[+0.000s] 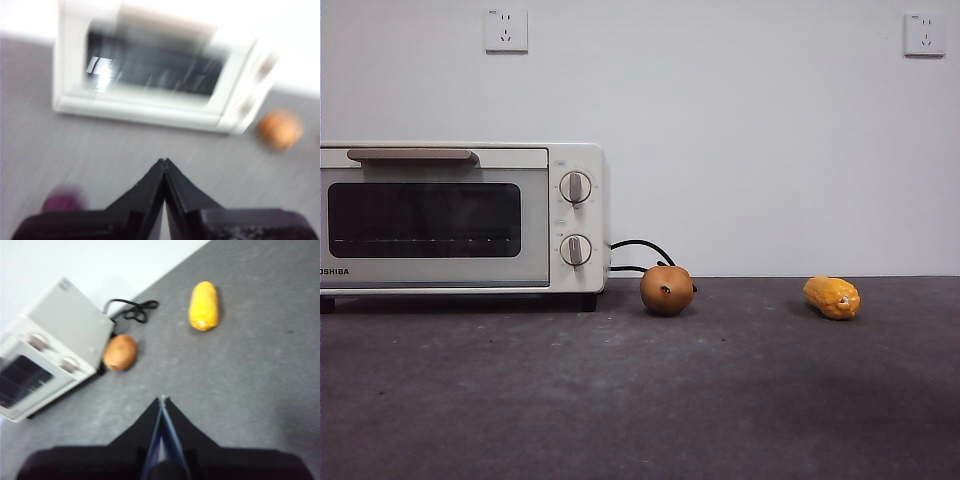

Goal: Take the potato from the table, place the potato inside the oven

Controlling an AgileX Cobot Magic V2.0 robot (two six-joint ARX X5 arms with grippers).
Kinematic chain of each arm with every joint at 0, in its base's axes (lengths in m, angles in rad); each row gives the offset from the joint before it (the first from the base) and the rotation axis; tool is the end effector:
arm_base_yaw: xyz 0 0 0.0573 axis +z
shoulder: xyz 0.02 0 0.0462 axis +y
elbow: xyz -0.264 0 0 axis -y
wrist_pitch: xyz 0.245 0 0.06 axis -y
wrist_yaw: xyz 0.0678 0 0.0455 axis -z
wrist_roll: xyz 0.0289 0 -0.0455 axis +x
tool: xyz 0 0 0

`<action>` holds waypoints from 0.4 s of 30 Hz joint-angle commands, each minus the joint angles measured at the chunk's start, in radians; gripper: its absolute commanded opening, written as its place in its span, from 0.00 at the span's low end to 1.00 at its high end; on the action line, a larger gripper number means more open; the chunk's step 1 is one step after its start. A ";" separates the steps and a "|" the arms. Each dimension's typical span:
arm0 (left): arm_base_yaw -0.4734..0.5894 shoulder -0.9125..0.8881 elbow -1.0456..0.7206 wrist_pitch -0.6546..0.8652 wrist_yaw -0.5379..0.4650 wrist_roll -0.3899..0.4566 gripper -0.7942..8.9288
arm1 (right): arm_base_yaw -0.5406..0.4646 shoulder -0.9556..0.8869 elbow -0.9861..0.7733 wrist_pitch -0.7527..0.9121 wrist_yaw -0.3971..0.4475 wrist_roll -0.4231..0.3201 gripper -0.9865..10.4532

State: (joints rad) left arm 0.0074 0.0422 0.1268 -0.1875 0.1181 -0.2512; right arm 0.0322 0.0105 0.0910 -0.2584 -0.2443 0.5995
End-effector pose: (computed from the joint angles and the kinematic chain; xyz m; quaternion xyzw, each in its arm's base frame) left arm 0.0913 -0.0027 0.1852 -0.1281 0.0578 -0.0484 0.9889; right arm 0.0895 0.0099 0.1688 0.3003 0.1249 0.1051 0.9398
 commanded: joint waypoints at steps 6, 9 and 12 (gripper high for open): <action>0.000 0.107 0.338 -0.155 0.020 -0.085 0.08 | 0.000 0.026 0.306 -0.184 -0.071 -0.002 0.08; 0.000 0.174 0.439 -0.218 0.020 -0.077 0.08 | 0.000 0.074 0.397 -0.249 -0.111 -0.042 0.08; 0.000 0.245 0.528 -0.255 0.020 -0.040 0.08 | 0.000 0.142 0.489 -0.322 -0.150 -0.099 0.08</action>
State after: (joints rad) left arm 0.0074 0.2760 0.6407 -0.4385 0.1352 -0.3214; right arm 0.0322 0.1406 0.5632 -0.5747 -0.3870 0.5491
